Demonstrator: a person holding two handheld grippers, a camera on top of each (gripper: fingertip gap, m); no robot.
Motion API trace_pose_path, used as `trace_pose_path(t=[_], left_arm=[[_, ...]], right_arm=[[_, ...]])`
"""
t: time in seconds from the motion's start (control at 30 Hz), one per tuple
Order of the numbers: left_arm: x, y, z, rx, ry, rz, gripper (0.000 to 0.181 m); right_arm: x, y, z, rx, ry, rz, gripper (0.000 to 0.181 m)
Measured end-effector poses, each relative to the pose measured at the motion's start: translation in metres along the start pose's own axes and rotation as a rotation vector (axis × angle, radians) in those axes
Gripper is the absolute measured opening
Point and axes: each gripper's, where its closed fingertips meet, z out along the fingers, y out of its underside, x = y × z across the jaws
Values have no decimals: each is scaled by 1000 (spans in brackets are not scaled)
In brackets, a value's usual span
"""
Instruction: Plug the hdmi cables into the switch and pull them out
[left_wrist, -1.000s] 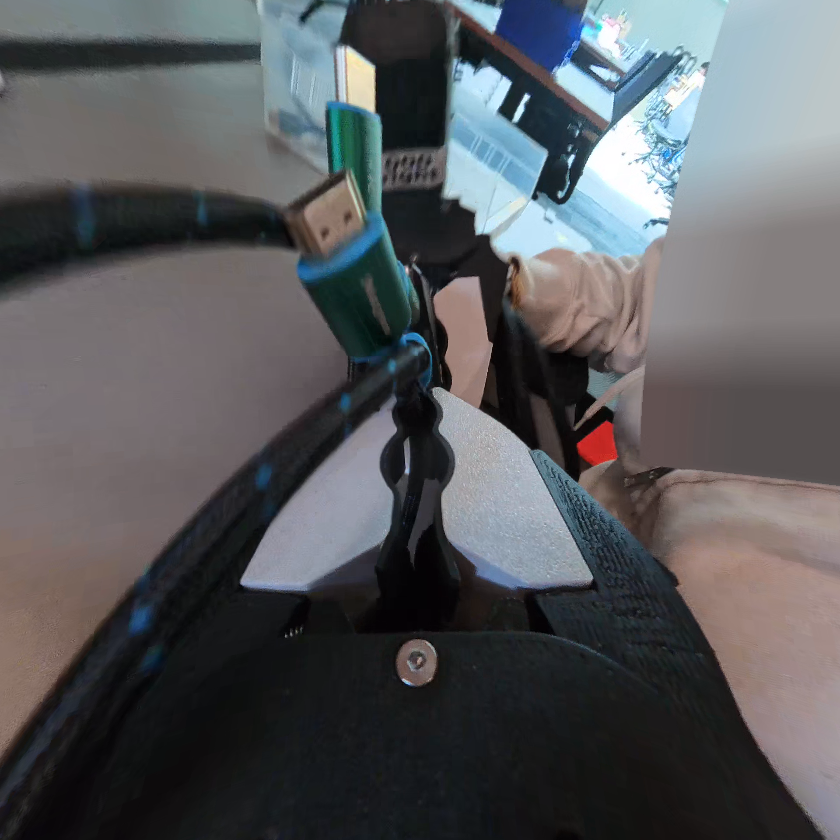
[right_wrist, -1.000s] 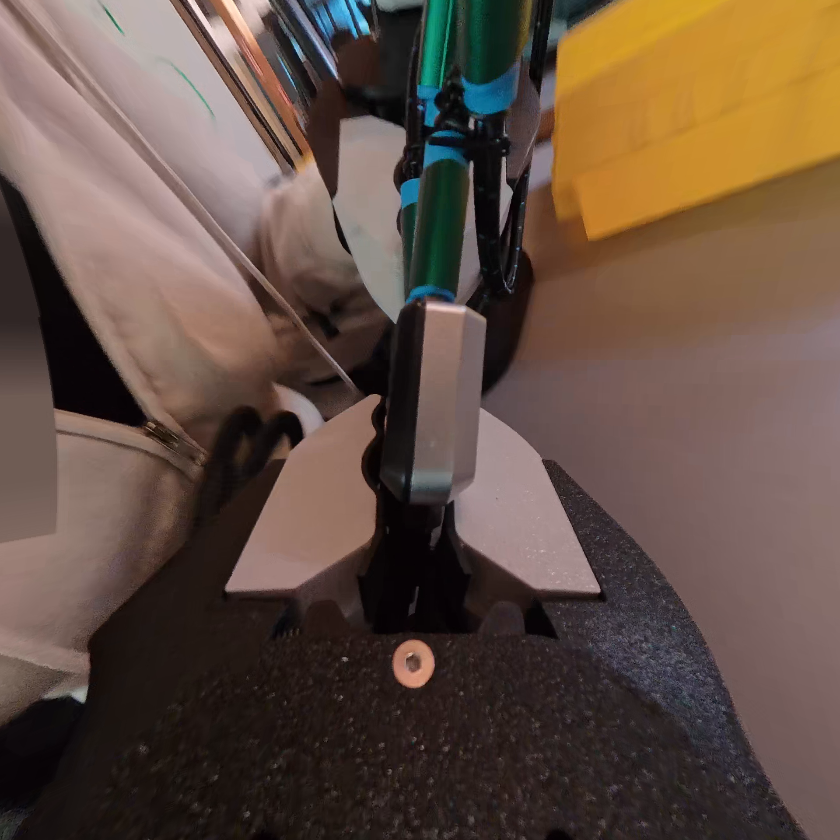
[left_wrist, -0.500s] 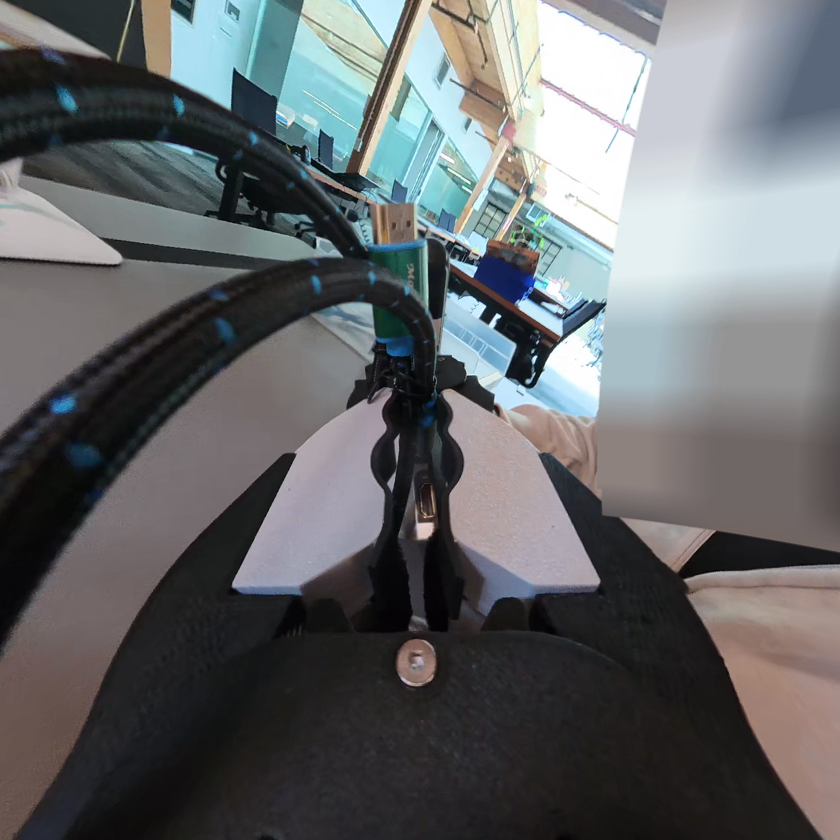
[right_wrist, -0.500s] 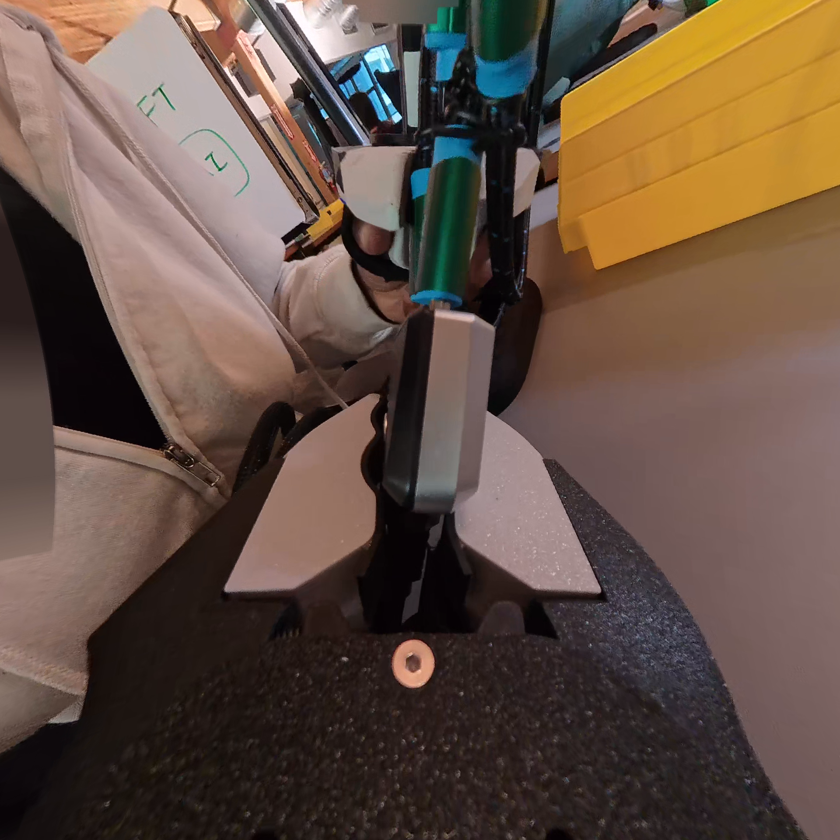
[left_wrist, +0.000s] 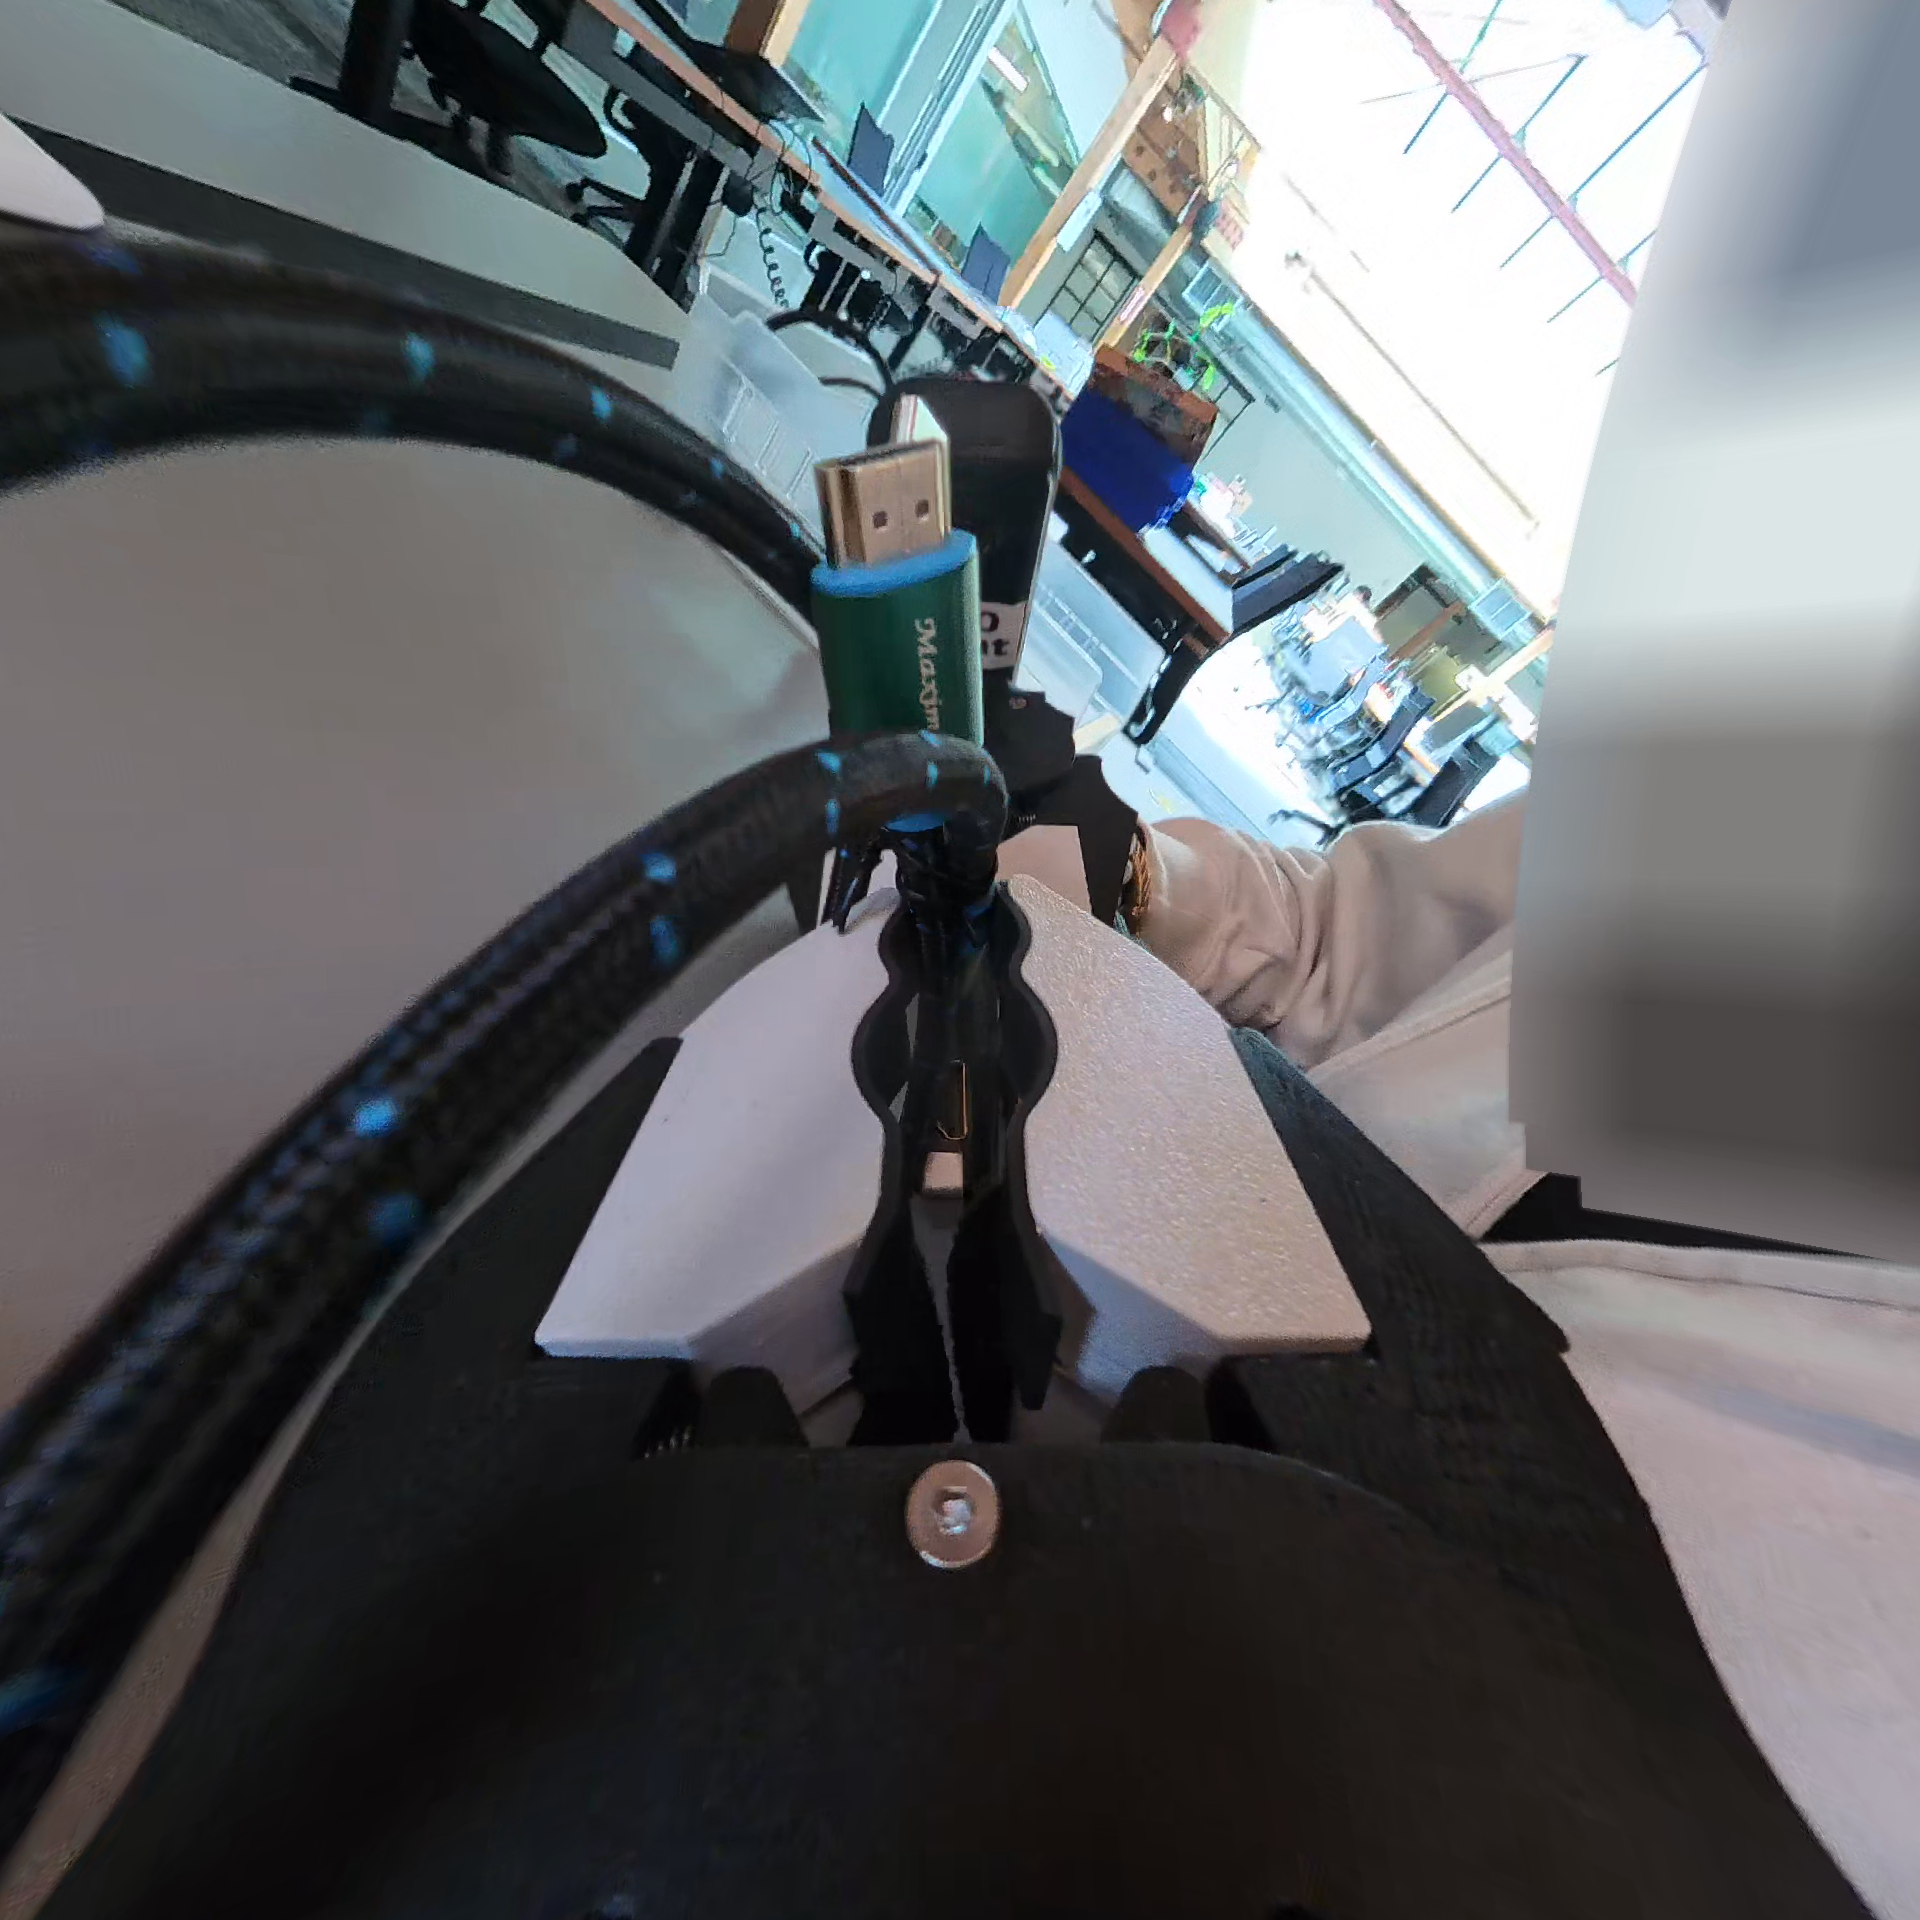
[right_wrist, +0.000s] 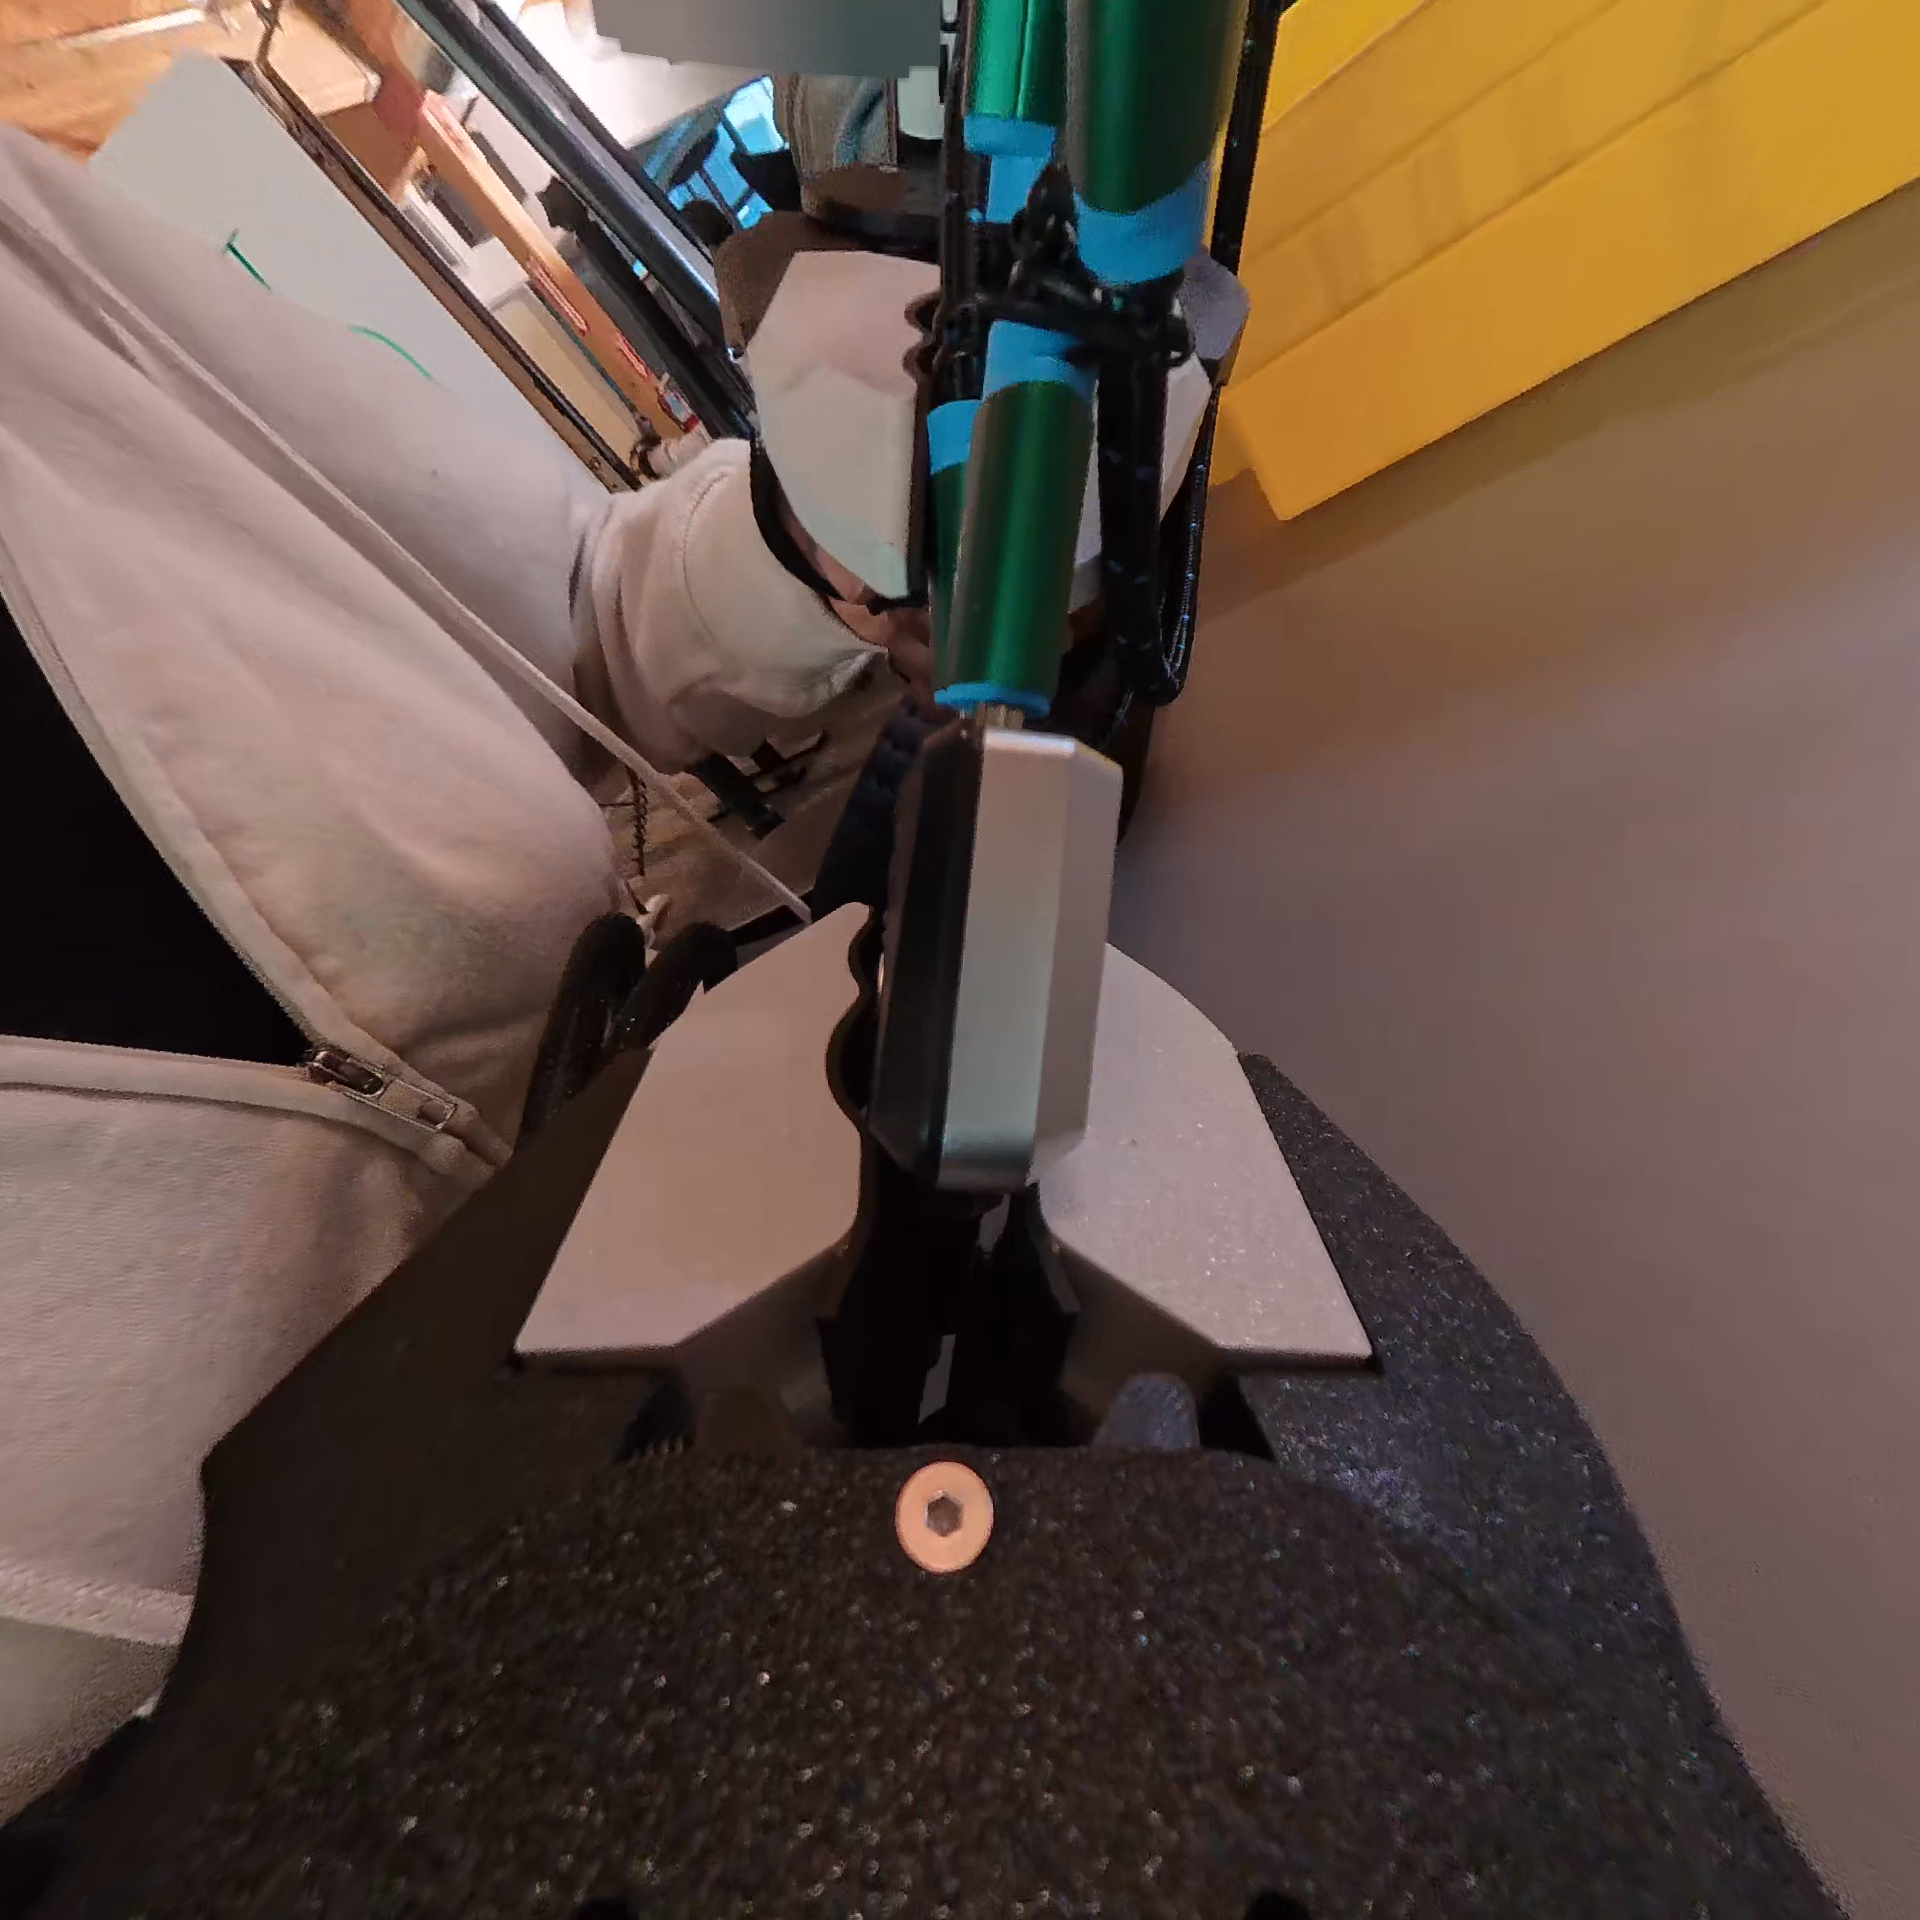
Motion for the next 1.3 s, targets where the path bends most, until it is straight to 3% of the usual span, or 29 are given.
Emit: trace_pose_path(t=[0.17,0.23,0.3,0.4,0.47,0.53,0.6,0.7,0.77,0.87,0.93,1.0,1.1,1.3], left_arm=[[2,-4,7,25,-103,202,17],[9,-1,8,2,-139,267,43],[12,14,5,-96,-206,381,62],[9,47,-14,-346,-296,606,68],[11,74,-36,-552,-261,645,61],[17,82,-54,-642,-235,645,60],[29,62,-60,-565,-242,799,53],[48,-8,-62,-281,-391,1123,37],[49,-24,-60,-317,-423,1238,30],[33,-23,-44,-467,-415,1389,27],[24,-19,-30,-541,-372,1488,13],[10,-7,-22,-686,-311,1479,11],[-8,4,-22,-875,-283,1381,26],[-13,16,-19,-1037,-161,1374,15]], right_arm=[[-3,-13,-2,75,-38,21,23],[-2,-13,-7,85,-29,22,23],[-3,-8,-9,55,-34,24,23],[-7,0,-6,1,-72,47,23],[-2,0,-9,16,-70,104,23],[-4,-7,-15,58,-106,134,23],[-5,-8,-17,66,-103,130,23],[0,-2,-16,32,-63,155,23],[-1,-1,-14,28,-77,164,23],[-3,2,-13,10,-82,159,23],[-4,6,-10,-20,-76,152,23],[-5,7,-9,-28,-79,144,23],[-7,6,-10,-26,-86,138,23],[-8,14,-7,-81,-73,105,24]])
